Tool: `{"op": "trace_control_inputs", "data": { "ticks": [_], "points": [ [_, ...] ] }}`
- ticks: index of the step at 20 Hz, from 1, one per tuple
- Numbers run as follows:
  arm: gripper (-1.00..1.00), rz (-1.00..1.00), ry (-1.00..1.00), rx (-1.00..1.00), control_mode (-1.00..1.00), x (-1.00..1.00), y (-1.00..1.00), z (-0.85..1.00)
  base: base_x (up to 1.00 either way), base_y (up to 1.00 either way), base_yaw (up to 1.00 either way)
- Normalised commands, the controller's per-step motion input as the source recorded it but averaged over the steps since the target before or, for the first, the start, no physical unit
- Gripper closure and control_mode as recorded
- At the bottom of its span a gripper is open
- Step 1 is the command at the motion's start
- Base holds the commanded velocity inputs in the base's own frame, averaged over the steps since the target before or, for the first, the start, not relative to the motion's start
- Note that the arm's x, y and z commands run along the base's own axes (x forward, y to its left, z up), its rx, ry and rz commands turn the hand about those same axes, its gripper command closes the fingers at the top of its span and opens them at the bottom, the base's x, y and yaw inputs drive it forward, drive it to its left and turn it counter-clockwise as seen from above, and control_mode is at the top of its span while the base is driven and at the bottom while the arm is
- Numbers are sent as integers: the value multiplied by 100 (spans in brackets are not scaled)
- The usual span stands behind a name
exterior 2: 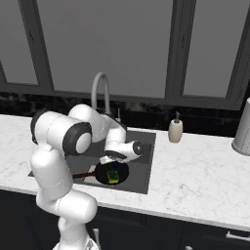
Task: Pick the pan and sponge and place them into the sink. Then turn on the water.
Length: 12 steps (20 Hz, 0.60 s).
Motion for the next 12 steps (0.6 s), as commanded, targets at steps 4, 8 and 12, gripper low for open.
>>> {"op": "trace_control_inputs", "data": {
  "ticks": [4,8,12],
  "points": [
    [-100,-15,-30,10,-100,-33,-9,76,0,0,0],
    [-100,-14,-27,11,-100,-28,-13,76,0,0,0],
    [-100,-12,-26,11,-100,-13,-6,76,0,0,0]
  ]
}}
